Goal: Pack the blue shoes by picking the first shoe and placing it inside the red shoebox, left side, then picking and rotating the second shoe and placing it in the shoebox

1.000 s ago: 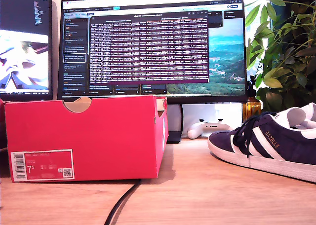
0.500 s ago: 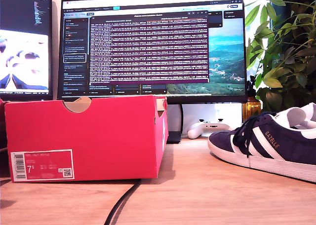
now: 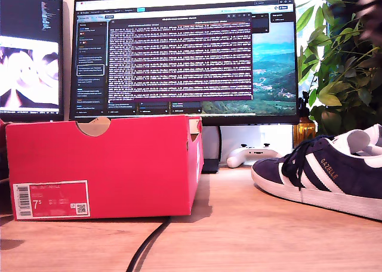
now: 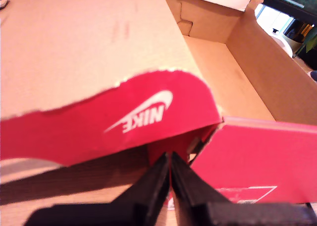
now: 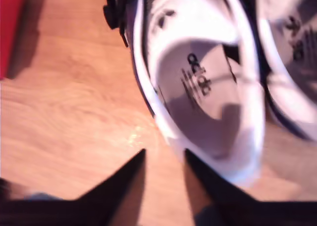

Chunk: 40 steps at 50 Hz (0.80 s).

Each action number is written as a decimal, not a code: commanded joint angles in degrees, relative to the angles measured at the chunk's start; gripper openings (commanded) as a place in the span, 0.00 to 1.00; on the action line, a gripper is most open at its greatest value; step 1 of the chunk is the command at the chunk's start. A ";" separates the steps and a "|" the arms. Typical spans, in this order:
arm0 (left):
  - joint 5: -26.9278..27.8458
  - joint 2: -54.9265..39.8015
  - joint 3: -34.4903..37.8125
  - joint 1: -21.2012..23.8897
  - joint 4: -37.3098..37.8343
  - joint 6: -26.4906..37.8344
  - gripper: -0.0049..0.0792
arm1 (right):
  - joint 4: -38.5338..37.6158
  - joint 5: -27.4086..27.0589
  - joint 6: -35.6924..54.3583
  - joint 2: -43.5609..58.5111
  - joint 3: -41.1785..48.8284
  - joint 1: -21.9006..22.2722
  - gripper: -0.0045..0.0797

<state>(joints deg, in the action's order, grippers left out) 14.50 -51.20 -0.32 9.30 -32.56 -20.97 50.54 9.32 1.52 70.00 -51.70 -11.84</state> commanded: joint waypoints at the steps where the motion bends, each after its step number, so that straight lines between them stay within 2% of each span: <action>1: 0.13 -0.28 1.70 0.11 -0.11 -0.09 0.03 | 0.42 -2.67 2.29 2.10 -2.05 -1.40 0.73; 14: 0.13 -0.28 1.70 0.11 0.13 -0.07 0.03 | 0.09 -8.11 8.24 8.96 -4.42 -5.79 0.73; 28: 0.11 -0.28 1.70 0.11 2.54 -0.07 0.03 | -0.57 -8.79 11.23 15.37 -4.42 -6.16 0.72; 36: 0.11 -0.28 1.70 0.11 3.56 -0.07 0.03 | -2.05 -8.94 14.08 18.60 -4.42 -6.14 0.63; 38: 0.11 -0.28 1.70 0.11 3.61 -0.07 0.03 | -2.71 -8.92 14.14 19.47 -4.42 -6.14 0.59; 40: 0.11 -0.28 1.70 0.11 3.58 -0.07 0.03 | -3.41 -8.87 14.40 20.22 -4.42 -6.16 0.51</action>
<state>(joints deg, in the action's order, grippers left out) 14.50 -51.22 -0.32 9.30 -28.62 -20.99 47.55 0.58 15.42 88.36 -55.94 -17.74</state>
